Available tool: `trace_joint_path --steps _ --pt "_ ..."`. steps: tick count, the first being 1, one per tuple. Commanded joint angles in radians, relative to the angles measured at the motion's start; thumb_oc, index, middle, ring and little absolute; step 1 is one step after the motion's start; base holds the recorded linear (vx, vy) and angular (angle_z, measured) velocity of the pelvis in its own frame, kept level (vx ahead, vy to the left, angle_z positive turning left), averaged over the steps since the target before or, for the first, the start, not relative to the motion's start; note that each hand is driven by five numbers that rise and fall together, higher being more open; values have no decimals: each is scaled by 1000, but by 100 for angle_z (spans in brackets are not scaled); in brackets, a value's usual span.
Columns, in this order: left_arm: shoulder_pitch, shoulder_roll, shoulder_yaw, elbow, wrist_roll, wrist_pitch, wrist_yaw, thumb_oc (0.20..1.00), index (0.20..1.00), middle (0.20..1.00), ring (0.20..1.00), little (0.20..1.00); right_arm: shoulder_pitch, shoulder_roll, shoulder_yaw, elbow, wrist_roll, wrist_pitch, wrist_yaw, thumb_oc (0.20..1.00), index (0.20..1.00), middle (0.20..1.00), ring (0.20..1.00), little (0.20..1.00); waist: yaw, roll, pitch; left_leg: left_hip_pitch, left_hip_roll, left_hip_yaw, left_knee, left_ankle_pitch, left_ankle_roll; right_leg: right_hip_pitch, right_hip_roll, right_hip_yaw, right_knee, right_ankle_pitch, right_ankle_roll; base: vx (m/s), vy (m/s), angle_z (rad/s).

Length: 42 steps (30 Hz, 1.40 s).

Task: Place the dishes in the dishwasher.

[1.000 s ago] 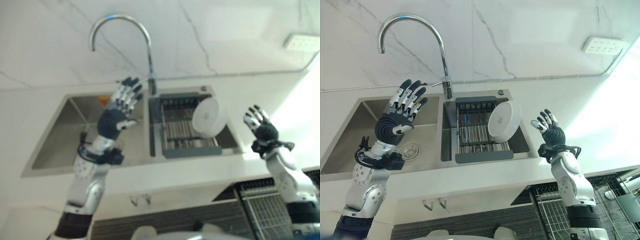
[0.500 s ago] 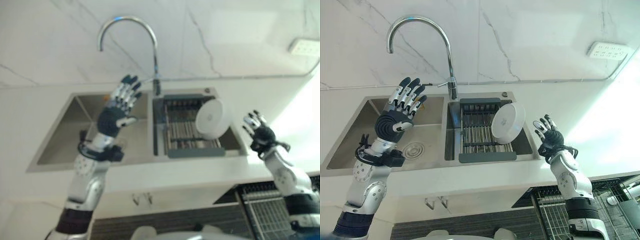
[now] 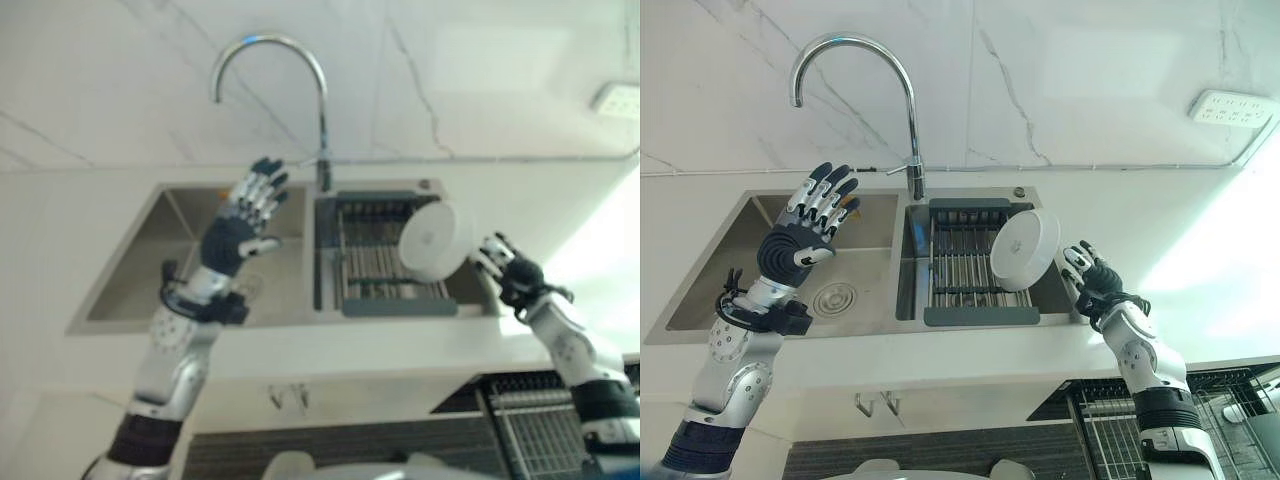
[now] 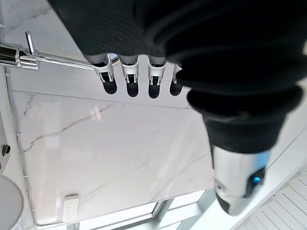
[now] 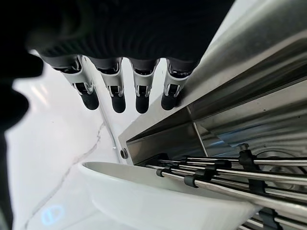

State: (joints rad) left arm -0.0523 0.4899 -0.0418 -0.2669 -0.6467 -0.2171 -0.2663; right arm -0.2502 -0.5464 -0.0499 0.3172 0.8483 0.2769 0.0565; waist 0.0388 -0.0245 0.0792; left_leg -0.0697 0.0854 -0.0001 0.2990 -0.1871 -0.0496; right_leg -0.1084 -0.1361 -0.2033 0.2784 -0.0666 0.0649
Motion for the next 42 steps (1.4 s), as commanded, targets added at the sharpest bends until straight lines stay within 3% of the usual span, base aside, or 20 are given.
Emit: trace_joint_path --steps 1,42 --pt "-70 47 -21 -30 13 -42 1 1000 1000 1000 1000 1000 -120 -39 -2 30 55 -23 20 1000 1000 1000 1000 1000 28 -9 -9 -5 59 90 1 -33 -25 63 -45 -18 22 -115 66 0 0 0" --pt "-83 60 -27 -20 11 -27 35 1000 1000 1000 1000 1000 -221 -38 52 203 61 -37 15 1000 1000 1000 1000 1000 74 -6 -1 -2 40 57 1 -29 -23 95 -46 -45 22 -126 56 7 2 4"
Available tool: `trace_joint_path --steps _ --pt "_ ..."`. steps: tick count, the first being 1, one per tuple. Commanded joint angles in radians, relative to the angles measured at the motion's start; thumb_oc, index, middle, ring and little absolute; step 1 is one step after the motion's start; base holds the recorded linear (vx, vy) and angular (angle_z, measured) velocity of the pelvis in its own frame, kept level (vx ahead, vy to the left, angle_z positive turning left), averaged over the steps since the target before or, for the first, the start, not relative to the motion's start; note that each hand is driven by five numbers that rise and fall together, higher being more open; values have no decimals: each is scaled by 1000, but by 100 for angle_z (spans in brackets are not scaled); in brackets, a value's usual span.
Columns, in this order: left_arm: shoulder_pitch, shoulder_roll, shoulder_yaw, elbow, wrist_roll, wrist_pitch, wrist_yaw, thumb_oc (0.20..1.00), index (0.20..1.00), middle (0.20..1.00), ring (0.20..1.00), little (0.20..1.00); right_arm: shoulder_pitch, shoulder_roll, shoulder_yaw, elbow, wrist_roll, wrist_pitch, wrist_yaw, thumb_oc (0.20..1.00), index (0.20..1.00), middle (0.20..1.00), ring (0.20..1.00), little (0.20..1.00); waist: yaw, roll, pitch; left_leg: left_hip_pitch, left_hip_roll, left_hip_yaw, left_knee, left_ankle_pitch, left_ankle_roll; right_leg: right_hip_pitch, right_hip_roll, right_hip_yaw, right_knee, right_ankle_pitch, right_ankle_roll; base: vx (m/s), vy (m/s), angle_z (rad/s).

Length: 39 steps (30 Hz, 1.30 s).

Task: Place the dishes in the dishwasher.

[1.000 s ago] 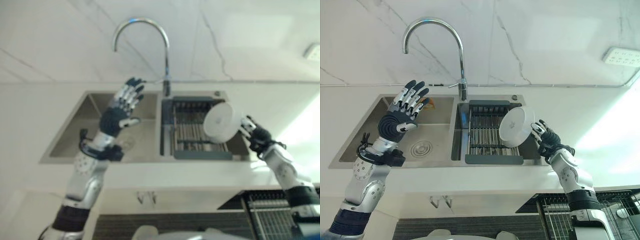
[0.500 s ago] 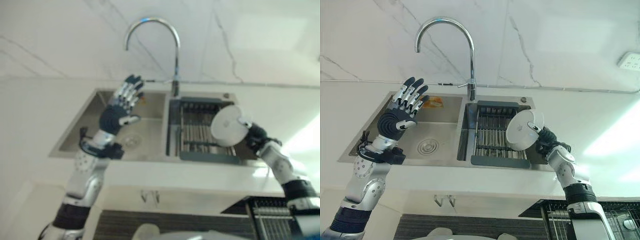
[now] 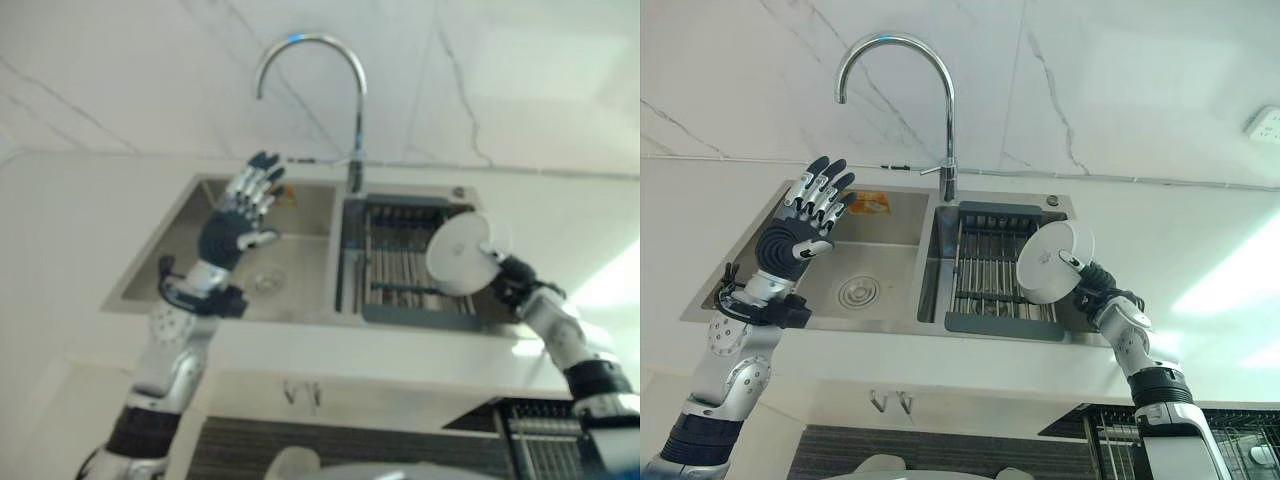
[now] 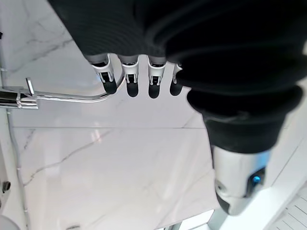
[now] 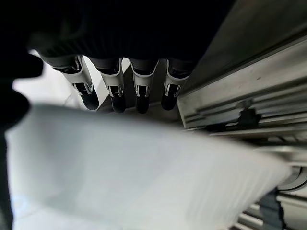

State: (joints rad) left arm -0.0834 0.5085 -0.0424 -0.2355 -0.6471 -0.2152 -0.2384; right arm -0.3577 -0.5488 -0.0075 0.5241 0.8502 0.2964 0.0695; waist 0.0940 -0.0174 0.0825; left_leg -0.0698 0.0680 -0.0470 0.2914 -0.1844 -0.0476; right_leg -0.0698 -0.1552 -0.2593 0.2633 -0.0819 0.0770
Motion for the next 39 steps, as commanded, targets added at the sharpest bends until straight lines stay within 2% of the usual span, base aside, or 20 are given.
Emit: trace_joint_path --steps 1,5,6,8,18,23,27,29,32,34,35,36,39 --pt "-54 43 -25 -49 11 -26 5 1000 1000 1000 1000 1000 -117 -36 10 5 57 -59 1 1000 1000 1000 1000 1000 20 -13 -4 -2 56 102 9 -32 -25 57 -28 10 37 -111 44 3 -19 4" --pt "-64 47 -32 -47 13 -14 13 1000 1000 1000 1000 1000 -147 -44 19 60 50 -75 0 1000 1000 1000 1000 1000 32 -12 -3 -3 53 95 9 -31 -26 63 -30 2 37 -114 44 -2 -27 6" --pt "-65 50 -31 -49 12 -12 12 1000 1000 1000 1000 1000 -161 -46 24 78 43 -78 -4 859 859 859 859 859 36 -12 -4 -5 53 94 9 -30 -26 64 -32 -2 37 -114 44 -5 -24 10" --pt "-72 55 -37 -46 10 -10 14 1000 1000 1000 1000 1000 -193 -53 40 126 43 -89 -5 200 200 200 200 200 45 -11 -6 -5 52 91 9 -29 -28 66 -34 -7 37 -114 43 0 -23 16" --pt "-82 55 -52 -40 6 2 17 1000 1000 1000 1000 1000 -309 -66 87 222 13 -119 -26 200 200 200 200 200 68 -4 -9 -6 53 81 9 -22 -32 75 -34 -22 37 -118 37 1 0 5" --pt "-73 59 -47 -38 -4 -5 9 1000 1000 1000 1000 1000 -299 -73 88 205 -1 -130 -42 200 200 200 200 200 67 -4 -6 -7 56 82 9 -19 -34 76 -34 -26 37 -118 36 -14 2 7" --pt "-58 53 -52 -41 -5 -10 0 1000 1000 1000 1000 1000 -286 -75 60 118 -25 -217 -94 200 200 200 200 200 59 -4 -1 -5 59 82 9 -20 -34 73 -28 -19 37 -118 34 0 0 0" --pt "-43 31 -48 -44 -139 30 -33 1000 1000 1000 1000 1000 -265 -72 37 8 -36 -277 -131 200 200 200 200 200 47 -3 1 -3 62 85 9 -21 -33 69 -23 -11 37 -118 32 -6 -16 -1" --pt "-25 -6 -43 -39 -226 74 -86 1000 1000 1000 1000 1000 -211 -21 -1 -151 2 -335 -173 200 200 200 200 200 26 0 3 1 66 94 9 -23 -32 64 -15 3 37 -118 29 -26 -59 -2" --pt "-4 -33 -50 -53 -328 144 -187 1000 1000 1000 1000 1000 -149 10 -36 -289 -16 -339 -188 200 200 200 200 200 5 7 4 4 73 101 9 -23 -31 59 -7 14 37 -118 27 -50 -74 -11" --pt "14 -55 -65 -64 -401 214 -265 1000 1000 1000 1000 1000 -103 33 -48 -366 -46 -356 -185 200 200 200 200 200 -11 12 3 5 79 110 9 -24 -31 53 0 26 37 -117 26 -63 -110 -25" --pt "29 -77 -78 -75 -438 248 -311 1000 1000 1000 1000 1000 -65 52 -51 -430 -52 -372 -175 200 200 200 200 200 -28 16 4 9 85 116 9 -24 -32 47 9 40 37 -116 24 -56 -140 -35" --pt "85 -118 -81 -98 -473 290 -424 1000 1000 1000 1000 1000 46 113 -71 -591 -66 -403 -124 200 200 200 200 200 -66 29 11 15 108 130 9 -10 -44 31 43 85 37 -120 12 -18 -174 -51"
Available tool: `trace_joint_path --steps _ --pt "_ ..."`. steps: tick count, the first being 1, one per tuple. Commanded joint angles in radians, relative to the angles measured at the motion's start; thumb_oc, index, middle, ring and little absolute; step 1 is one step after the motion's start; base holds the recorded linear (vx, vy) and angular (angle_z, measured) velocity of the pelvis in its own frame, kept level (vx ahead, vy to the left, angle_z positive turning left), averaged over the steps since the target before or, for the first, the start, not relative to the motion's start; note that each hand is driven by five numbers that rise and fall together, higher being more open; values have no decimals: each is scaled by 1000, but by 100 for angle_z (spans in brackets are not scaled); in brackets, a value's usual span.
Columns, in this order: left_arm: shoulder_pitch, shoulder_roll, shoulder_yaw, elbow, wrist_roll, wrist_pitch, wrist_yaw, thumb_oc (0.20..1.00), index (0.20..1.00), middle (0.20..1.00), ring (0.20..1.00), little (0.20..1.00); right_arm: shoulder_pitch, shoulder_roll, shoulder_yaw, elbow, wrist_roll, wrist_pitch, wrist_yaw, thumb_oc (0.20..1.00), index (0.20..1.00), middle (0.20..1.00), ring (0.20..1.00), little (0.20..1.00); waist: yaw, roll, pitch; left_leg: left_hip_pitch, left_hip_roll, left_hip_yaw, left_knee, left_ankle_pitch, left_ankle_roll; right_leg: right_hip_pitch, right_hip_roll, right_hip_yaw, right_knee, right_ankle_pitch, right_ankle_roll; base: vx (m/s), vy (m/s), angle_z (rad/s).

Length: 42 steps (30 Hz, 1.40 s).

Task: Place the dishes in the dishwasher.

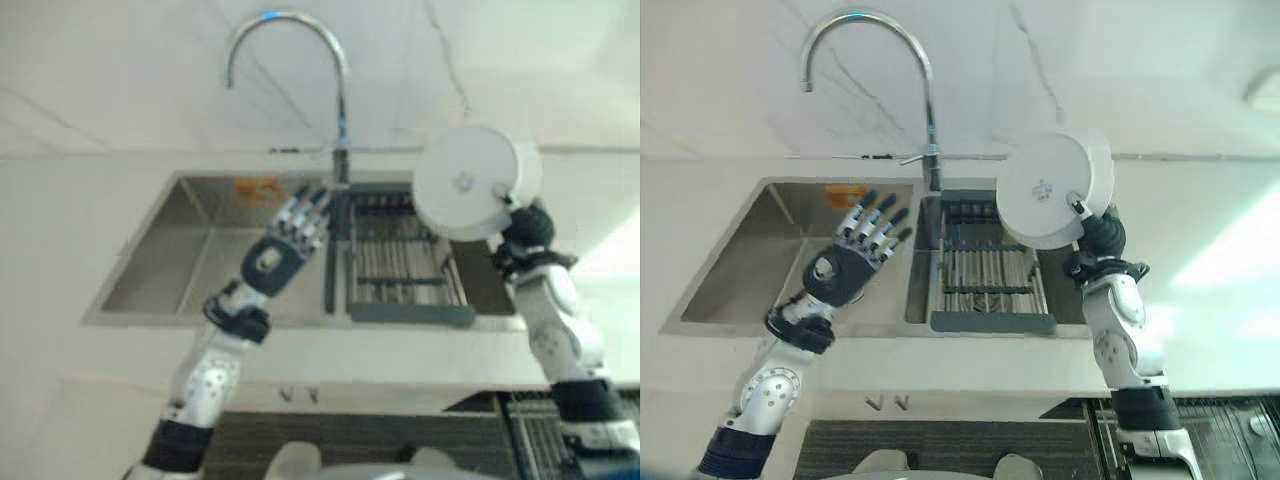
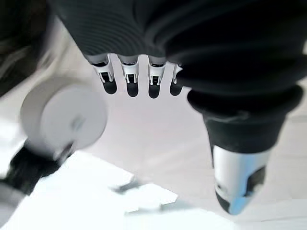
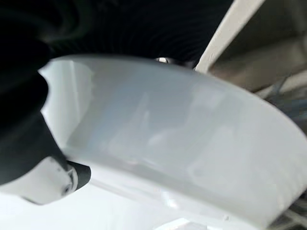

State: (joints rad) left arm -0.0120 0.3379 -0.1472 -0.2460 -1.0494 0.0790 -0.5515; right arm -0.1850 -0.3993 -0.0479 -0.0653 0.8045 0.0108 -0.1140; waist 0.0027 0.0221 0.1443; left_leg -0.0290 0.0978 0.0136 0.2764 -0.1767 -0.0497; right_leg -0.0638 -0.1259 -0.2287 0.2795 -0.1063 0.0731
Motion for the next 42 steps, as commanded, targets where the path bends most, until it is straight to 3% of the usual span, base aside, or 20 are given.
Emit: trace_joint_path --steps 1,3,5,7,8,9,10,11,14,16,21,24,26,31,33,35,38,39,42 --pt "24 48 30 -96 -65 4 -123 1000 1000 1000 1000 1000 -107 -33 -39 -28 -23 -114 60 200 200 200 200 200 20 -8 -47 -28 86 75 24 -11 -47 22 18 58 21 -96 16 -45 -128 -38" --pt "41 45 39 -106 -70 28 -178 1000 1000 1000 1000 1000 -67 -32 -59 -72 -60 -106 45 200 200 200 200 200 7 -2 -42 -46 101 82 24 8 -59 11 30 72 21 -95 18 -96 -67 -30" --pt "43 46 46 -118 -52 5 -204 1000 1000 1000 1000 1000 -25 -47 -101 -109 -72 -110 47 200 200 200 200 200 -12 0 -33 -57 108 105 24 25 -67 -4 31 78 21 -91 21 -209 -22 -7" --pt "28 37 48 -114 -56 6 -236 1000 1000 1000 1000 1000 -4 -52 -134 -123 -40 -133 80 200 200 200 200 200 -38 -30 -26 12 66 170 24 47 -54 -30 4 86 21 -68 12 -263 -14 -3" --pt "21 34 46 -115 -48 9 -262 1000 1000 1000 1000 1000 13 -55 -152 -135 -33 -149 84 200 200 200 200 200 -45 -63 -20 69 17 183 24 104 -50 -44 -17 111 21 -49 1 -259 34 -1" --pt "14 29 44 -124 -41 11 -271 1000 1000 1000 1000 1000 31 -55 -168 -148 -35 -168 89 200 200 200 200 200 -56 -79 -12 94 -21 157 84 91 -44 -58 -26 129 21 -25 -2 -242 123 -9" --pt "10 27 43 -128 -40 19 -287 1000 1000 1000 1000 1000 47 -49 -179 -158 -34 -179 97 200 200 200 200 200 -71 -75 -11 117 -44 131 87 62 -39 -76 -25 136 21 -5 2 -306 384 -7" --pt "-7 36 32 -132 -40 31 -323 1000 1000 1000 1000 1000 62 -26 -189 -176 -35 -190 107 200 200 200 200 200 -114 -35 -13 170 -67 98 24 -36 -31 -124 -13 138 21 38 26 -251 401 5" --pt "-38 55 19 -146 -51 79 -331 1000 1000 1000 1000 1000 63 -6 -184 -199 -44 -203 60 200 200 200 200 200 -145 -16 -10 135 -68 109 24 -161 4 -172 -30 134 21 85 66 -264 319 28" --pt "-47 52 -1 -158 -31 104 -344 1000 1000 1000 1000 1000 75 20 -201 -220 -58 -208 55 200 200 200 200 200 -163 -23 5 105 -101 90 24 -182 27 -222 -57 163 21 142 104 -263 288 25" --pt "-32 33 -24 -174 13 126 -369 1000 1000 1000 1000 1000 97 34 -226 -259 -66 -197 18 200 200 200 200 200 -169 -26 22 76 -144 55 24 -179 56 -265 -57 194 21 174 110 -161 267 8" --pt "-37 52 -43 -182 51 109 -361 1000 1000 1000 1000 1000 101 19 -230 -271 -66 -208 23 200 200 200 200 200 -159 -34 31 60 -125 75 24 -173 73 -236 -61 172 21 188 111 -242 89 -57" --pt "-45 88 -50 -187 111 81 -341 1000 1000 1000 1000 1000 108 -4 -228 -277 -81 -242 12 200 200 200 200 200 -143 -35 30 36 -104 84 24 -155 76 -186 -72 173 21 164 111 -260 -65 -52" --pt "-53 120 -73 -195 185 81 -334 1000 1000 1000 1000 1000 106 14 -199 -313 -127 -252 7 200 200 200 200 200 -104 -43 30 29 -66 114 24 -148 68 -130 -194 145 21 198 132 -94 -208 -46" --pt "-57 126 -68 -196 212 102 -340 1000 1000 1000 1000 1000 100 28 -172 -324 -163 -264 -6 200 200 200 200 200 -75 -55 31 28 -36 140 24 -145 50 -120 -278 105 21 223 157 -50 -450 -88" --pt "-55 137 -68 -188 261 94 -342 1000 1000 1000 1000 1000 101 42 -163 -329 -187 -278 1 200 200 200 200 200 -68 -64 34 34 -15 149 24 -148 36 -125 -312 101 21 223 170 27 -493 -65" --pt "-35 158 -64 -191 300 86 -341 1000 1000 1000 1000 1000 111 28 -177 -339 -195 -300 -14 200 200 200 200 200 -79 -61 31 44 50 161 24 -130 10 -112 -275 95 21 146 170 63 -597 -45" --pt "-20 158 -62 -198 295 88 -323 1000 1000 1000 1000 1000 110 18 -173 -342 -218 -329 -23 200 200 200 200 200 -91 -51 29 47 90 174 24 -112 -8 -113 -240 101 21 109 165 76 -688 -10" --pt "-1 148 -68 -178 294 82 -273 1000 1000 1000 1000 1000 98 5 -155 -331 -221 -352 -29 200 200 200 200 200 -110 -35 20 50 147 184 24 -76 -36 -115 -172 112 21 61 147 57 -471 -13"
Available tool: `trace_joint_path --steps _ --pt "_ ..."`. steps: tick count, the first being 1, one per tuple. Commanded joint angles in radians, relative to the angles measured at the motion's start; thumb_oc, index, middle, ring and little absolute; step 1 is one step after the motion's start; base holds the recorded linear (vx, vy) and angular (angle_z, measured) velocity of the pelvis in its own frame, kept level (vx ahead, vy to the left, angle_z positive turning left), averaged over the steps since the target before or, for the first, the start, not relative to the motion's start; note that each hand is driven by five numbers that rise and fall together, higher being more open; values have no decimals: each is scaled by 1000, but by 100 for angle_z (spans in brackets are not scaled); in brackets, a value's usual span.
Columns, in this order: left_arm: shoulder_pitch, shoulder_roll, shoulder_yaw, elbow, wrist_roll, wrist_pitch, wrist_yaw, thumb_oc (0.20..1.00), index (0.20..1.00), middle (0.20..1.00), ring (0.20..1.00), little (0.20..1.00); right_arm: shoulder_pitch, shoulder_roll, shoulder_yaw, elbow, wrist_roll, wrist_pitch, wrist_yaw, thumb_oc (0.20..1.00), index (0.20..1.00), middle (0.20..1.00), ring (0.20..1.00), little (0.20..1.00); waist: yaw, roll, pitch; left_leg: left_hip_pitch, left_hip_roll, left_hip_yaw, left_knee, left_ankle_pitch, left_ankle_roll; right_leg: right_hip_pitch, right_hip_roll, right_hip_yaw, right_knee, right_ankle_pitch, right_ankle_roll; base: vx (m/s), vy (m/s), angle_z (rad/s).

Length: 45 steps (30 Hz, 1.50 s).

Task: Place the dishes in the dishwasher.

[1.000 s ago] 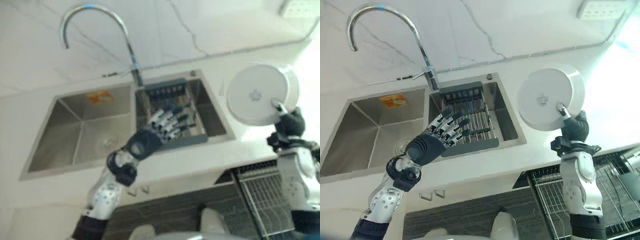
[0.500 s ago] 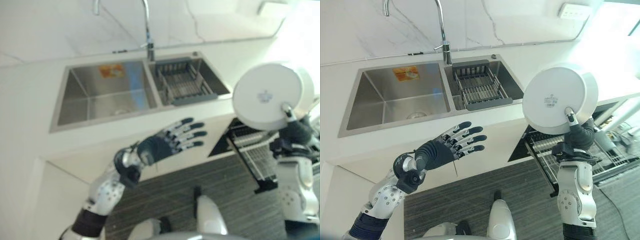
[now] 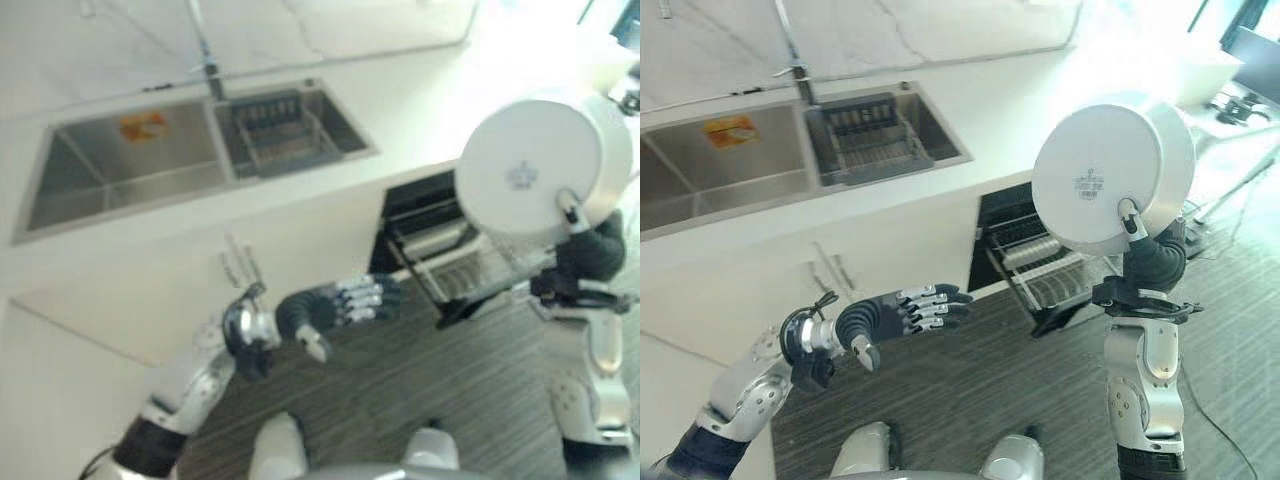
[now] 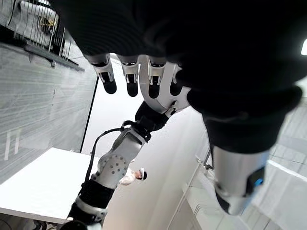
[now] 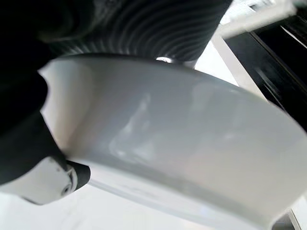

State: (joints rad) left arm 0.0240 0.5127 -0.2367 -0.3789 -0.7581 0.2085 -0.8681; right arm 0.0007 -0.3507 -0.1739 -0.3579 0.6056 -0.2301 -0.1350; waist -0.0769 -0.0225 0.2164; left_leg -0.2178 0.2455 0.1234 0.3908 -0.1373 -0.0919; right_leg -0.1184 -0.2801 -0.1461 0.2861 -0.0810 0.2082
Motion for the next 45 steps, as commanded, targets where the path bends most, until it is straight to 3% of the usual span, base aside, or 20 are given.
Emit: trace_joint_path --steps 1,5,6,7,8,9,11,13,14,18,20,21,25,31,34,37,40,41,44,45 --pt "-23 -29 18 -26 8 -60 81 1000 1000 1000 1000 1000 -92 -52 -17 -31 -11 -107 3 200 200 200 200 200 -37 15 -55 245 22 82 -91 -100 -6 -60 12 30 14 26 -5 71 -465 -24" --pt "44 -42 17 81 -3 -105 190 1000 1000 1000 1000 1000 -92 -78 8 -7 0 -90 23 200 200 200 200 200 -34 30 -61 235 65 92 -91 -18 -34 -45 82 31 14 2 -57 65 -406 -30" --pt "89 -69 33 166 -28 -127 225 1000 1000 1000 1000 1000 -76 -82 3 -5 22 -88 40 200 200 200 200 200 -29 33 -62 234 76 87 -91 35 -46 -43 100 31 14 -9 -75 66 -428 -15" --pt "147 -110 53 336 -15 -196 261 1000 1000 1000 1000 1000 -48 -86 -9 2 43 -94 60 200 200 200 200 200 -23 28 -66 244 65 95 -91 70 -48 -38 109 27 14 -22 -96 55 -373 -28" --pt "158 -119 57 379 -15 -212 275 1000 1000 1000 1000 1000 -45 -87 -11 5 43 -99 63 200 200 200 200 200 -22 26 -66 248 58 102 -91 74 -47 -37 108 26 14 -24 -100 78 -353 -8" --pt "182 -158 97 522 13 -232 331 1000 1000 1000 1000 1000 -25 -94 -17 9 45 -119 71 200 200 200 200 200 -10 21 -58 250 14 92 -91 56 -35 -18 111 24 14 -41 -106 68 -205 -11" --pt "194 -213 156 669 4 -248 419 1000 1000 1000 1000 1000 -29 -86 -9 16 33 -117 73 200 200 200 200 200 16 25 -54 190 -103 19 -91 -38 2 -16 130 48 14 -46 -99 76 -132 24" --pt "201 -258 208 763 -11 -258 475 1000 1000 1000 1000 1000 -23 -56 4 22 31 -122 87 200 200 200 200 200 25 43 -54 140 -116 3 -91 -39 6 -14 159 51 14 -58 -96 84 -33 2" --pt "195 -280 214 874 46 -316 543 1000 1000 1000 1000 1000 -5 -20 14 19 8 -149 63 200 200 200 200 200 38 52 -46 77 -120 -10 -91 -11 -3 1 180 39 14 -75 -100 82 -13 -4" --pt "166 -338 217 1136 160 -376 619 1000 1000 1000 1000 1000 -28 -20 25 58 12 -103 4 200 200 200 200 200 70 50 -42 -5 -124 -10 -91 26 0 55 201 21 14 -133 -111 82 112 9" --pt "161 -345 210 1204 193 -377 645 1000 1000 1000 1000 1000 -22 -14 26 53 16 -86 12 200 200 200 200 200 71 47 -52 4 -133 -19 -91 14 12 63 200 20 14 -140 -110 93 208 -41" --pt "153 -357 235 1301 186 -342 676 1000 1000 1000 1000 1000 -4 -8 20 39 20 -57 12 200 200 200 200 200 67 36 -68 26 -142 -30 -91 -6 23 75 196 22 14 -144 -107 114 244 -44" --pt "149 -355 248 1401 227 -322 673 1000 1000 1000 1000 1000 4 -8 14 35 -13 -28 -27 200 200 200 200 200 62 17 -82 51 -158 -35 -91 -23 37 95 198 30 14 -146 -105 102 160 -14" --pt "143 -340 239 1448 237 -302 664 1000 1000 1000 1000 1000 -32 -25 44 39 -34 -1 -9 200 200 200 200 200 70 3 -75 78 -180 -39 -91 -47 62 96 187 27 14 -129 -93 66 161 -1" --pt "141 -337 240 1455 238 -304 657 1000 1000 1000 1000 1000 -39 -34 43 50 -84 -1 -47 200 200 200 200 200 73 0 -70 85 -185 -37 -91 -53 72 95 182 24 14 -122 -89 44 143 -4" --pt "132 -335 230 1465 237 -282 615 1000 1000 1000 1000 1000 -64 -62 42 60 -209 -49 -76 200 200 200 200 200 83 -7 -61 92 -187 -27 -91 -62 88 102 173 9 14 -92 -74 36 128 -15" --pt "123 -325 237 1463 249 -259 606 1000 1000 1000 1000 1000 -68 -84 37 55 -261 -80 -92 200 200 200 200 200 83 -2 -57 90 -189 -49 -91 -61 108 142 214 16 14 9 -50 75 70 -20" --pt "118 -322 237 1455 257 -250 607 1000 1000 1000 1000 1000 -65 -83 41 52 -292 -132 -112 200 200 200 200 200 76 5 -48 95 -188 -66 -91 -66 113 113 226 39 66 37 -42 107 -23 -40" --pt "105 -313 231 1452 268 -232 604 1000 1000 1000 1000 1000 -61 -84 57 69 -382 -194 -144 200 200 200 200 200 74 4 -43 101 -194 -98 -91 -77 98 68 169 45 14 19 -54 110 -156 -22" --pt "94 -303 237 1452 272 -219 597 1000 1000 1000 1000 1000 -64 -98 67 87 -447 -219 -165 200 200 200 200 200 68 -1 -39 109 -193 -95 -91 -91 84 14 122 58 14 1 -50 134 -309 7"
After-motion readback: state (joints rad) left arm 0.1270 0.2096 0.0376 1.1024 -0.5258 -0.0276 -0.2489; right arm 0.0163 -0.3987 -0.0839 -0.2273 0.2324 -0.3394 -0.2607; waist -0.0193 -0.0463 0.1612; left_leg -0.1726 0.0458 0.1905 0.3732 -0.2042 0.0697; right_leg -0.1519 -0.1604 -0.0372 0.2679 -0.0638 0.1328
